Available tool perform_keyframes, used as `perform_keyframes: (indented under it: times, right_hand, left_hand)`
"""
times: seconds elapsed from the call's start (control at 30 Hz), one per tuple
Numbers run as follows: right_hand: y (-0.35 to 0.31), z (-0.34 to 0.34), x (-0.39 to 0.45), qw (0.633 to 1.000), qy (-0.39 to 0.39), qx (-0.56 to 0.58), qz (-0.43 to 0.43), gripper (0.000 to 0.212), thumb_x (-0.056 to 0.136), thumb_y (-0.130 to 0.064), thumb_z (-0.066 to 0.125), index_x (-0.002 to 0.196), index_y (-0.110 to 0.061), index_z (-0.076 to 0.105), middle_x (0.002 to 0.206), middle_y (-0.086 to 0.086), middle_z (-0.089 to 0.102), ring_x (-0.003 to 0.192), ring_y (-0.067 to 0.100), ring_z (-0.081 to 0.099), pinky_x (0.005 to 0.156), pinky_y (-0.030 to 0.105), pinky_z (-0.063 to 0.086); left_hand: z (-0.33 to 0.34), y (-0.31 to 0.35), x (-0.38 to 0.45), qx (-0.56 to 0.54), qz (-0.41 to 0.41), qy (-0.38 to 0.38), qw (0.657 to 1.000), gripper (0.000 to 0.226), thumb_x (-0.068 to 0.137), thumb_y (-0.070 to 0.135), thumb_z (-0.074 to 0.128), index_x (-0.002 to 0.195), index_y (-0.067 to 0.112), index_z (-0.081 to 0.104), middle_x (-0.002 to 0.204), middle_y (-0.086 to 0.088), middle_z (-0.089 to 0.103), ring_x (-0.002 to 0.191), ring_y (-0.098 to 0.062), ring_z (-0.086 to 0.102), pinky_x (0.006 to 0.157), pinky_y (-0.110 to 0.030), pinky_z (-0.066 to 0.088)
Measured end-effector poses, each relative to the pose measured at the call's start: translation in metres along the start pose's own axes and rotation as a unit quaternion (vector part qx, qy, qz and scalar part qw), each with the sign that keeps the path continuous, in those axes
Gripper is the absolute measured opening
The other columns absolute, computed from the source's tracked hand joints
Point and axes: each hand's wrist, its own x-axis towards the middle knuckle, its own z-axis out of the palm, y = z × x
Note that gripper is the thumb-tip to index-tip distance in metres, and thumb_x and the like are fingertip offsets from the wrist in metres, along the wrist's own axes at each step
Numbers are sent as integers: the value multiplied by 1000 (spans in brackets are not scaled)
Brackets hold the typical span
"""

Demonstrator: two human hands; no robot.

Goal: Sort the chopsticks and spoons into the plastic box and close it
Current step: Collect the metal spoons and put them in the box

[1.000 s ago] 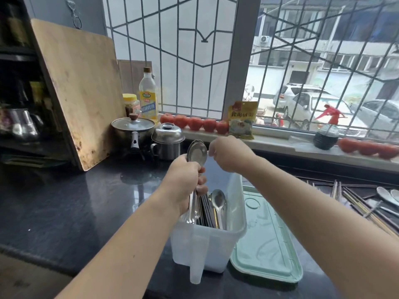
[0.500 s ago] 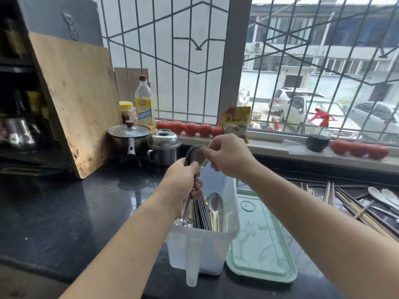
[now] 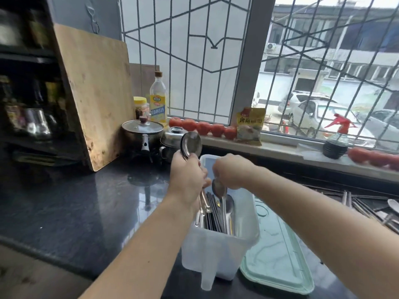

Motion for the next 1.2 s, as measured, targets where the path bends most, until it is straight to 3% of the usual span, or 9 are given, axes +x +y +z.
perform_keyframes:
  times: [0.13,0.27,0.37,0.53,0.63,0.8,0.93,1.07,1.2]
  right_hand:
    - [-7,15,15,989,-95,-115,-7,23,84,-23,78,101,-14,64,93,-1,59,79,21,54,66,33,48]
    - [-6,23,22,977,-144,-160,-4,40,83,-28,82,116,-13,65,107,5,62,87,26,53,73,35,45]
    - [-4,21,25,979,-138,-149,-3,34,87,-21,77,116,-11,65,88,3,52,86,26,52,75,36,47]
    - [-5,23,26,978,-139,-157,-7,24,92,-5,64,116,-7,65,87,4,49,87,26,53,75,35,45]
    - [-3,32,33,978,-137,-154,-16,10,93,-13,67,101,-8,65,74,1,51,71,22,55,70,33,46]
    - [-4,41,37,965,-186,-179,-55,36,95,-28,69,67,-15,51,69,-1,55,62,17,52,74,34,48]
    - [-1,44,40,964,-156,-207,-63,34,97,-19,64,68,-14,47,75,0,49,82,24,55,75,35,48]
    - [-2,41,42,974,-113,-188,-66,5,95,-12,62,100,-11,62,78,0,48,75,22,54,67,33,45]
    - [5,31,41,987,-45,-142,-52,17,93,-8,58,77,-13,54,77,1,54,67,21,55,65,35,53]
  left_hand:
    - [0,0,0,-7,-2,8,1000,15,106,2,32,99,13,39,75,-2,32,53,-12,26,43,-24,21]
    - [-1,-1,0,-6,-10,0,1000,14,107,4,33,99,13,40,73,-1,31,55,-12,26,44,-24,22]
    - [-1,-1,1,-10,-14,-2,1000,15,107,4,33,97,13,40,72,-1,30,54,-12,25,43,-24,22]
    - [0,-2,2,-10,-19,-3,1000,15,105,1,33,97,13,40,73,-2,30,54,-13,25,43,-24,21]
    - [0,-2,2,-4,-19,-8,1000,16,103,0,33,97,13,41,74,-3,30,55,-14,25,43,-25,22]
    - [-1,-2,2,-8,-25,-8,1000,17,102,-2,33,99,14,40,72,-3,28,53,-14,24,45,-24,20]
    - [-1,-2,2,-11,-27,-8,1000,17,102,-1,33,98,14,40,72,-3,28,53,-14,24,44,-24,21]
    - [0,-2,1,-11,-27,-10,1000,17,104,-1,34,98,13,41,73,-4,31,53,-12,26,43,-24,22]
    - [-1,-3,0,-2,-24,-18,1000,16,103,-1,34,98,11,42,74,-4,32,52,-12,27,42,-24,23]
